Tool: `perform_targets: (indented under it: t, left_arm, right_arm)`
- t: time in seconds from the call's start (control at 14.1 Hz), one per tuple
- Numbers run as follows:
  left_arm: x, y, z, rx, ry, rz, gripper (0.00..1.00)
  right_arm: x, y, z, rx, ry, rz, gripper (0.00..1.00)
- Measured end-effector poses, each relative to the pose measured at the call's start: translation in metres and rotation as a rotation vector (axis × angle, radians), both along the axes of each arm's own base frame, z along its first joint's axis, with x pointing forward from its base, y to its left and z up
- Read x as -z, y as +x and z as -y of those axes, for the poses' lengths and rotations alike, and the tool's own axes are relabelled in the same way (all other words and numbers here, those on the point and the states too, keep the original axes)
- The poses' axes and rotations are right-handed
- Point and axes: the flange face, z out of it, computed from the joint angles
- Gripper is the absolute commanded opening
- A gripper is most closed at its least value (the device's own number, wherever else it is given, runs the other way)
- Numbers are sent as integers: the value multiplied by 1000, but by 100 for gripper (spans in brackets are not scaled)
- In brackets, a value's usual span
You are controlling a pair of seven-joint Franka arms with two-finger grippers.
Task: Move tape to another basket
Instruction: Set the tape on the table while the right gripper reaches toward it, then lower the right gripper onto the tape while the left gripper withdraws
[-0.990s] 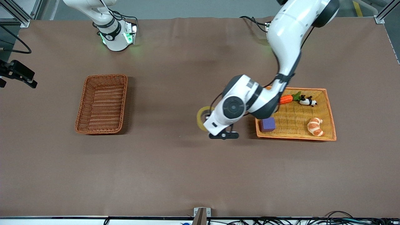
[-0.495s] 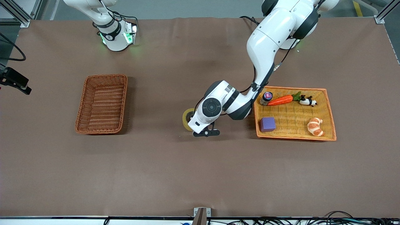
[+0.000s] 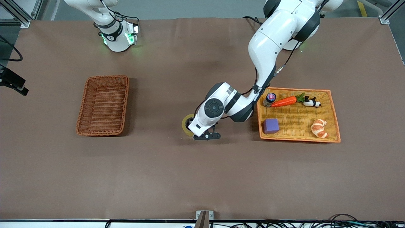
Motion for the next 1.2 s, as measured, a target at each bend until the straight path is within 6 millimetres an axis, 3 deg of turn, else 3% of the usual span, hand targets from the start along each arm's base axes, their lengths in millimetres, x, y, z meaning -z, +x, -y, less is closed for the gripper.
perform_targets:
  t: [0.14,0.21,0.28,0.42,0.57,0.85,0.99,1.2]
  left_arm:
    - [-33,16,-16,-22,-2,17,90]
    - [-53,25,-30,-34,12,6,100]
    - [-76,35,-48,-49,28,-9,100]
    - [-125,54,-90,-66,51,-15,100]
    - [-168,73,-137,-57,56,6,100]
    - [-230,105,-252,-16,43,73,100]
    - [-252,106,-298,-11,58,92,100]
    - [-289,92,-354,28,96,138,100]
  right_arm:
    - [14,2,-23,-43,6,-28,100]
    - [28,6,-43,-77,7,-41,100]
    - [49,11,-66,-103,8,-34,100]
    - [105,17,-123,-61,27,-19,100]
    - [155,10,-186,-6,47,-33,100]
    - [246,-6,-306,-71,87,-43,100]
    - [305,-10,-351,-89,99,-48,100]
    - [382,-24,-397,-37,50,-32,100]
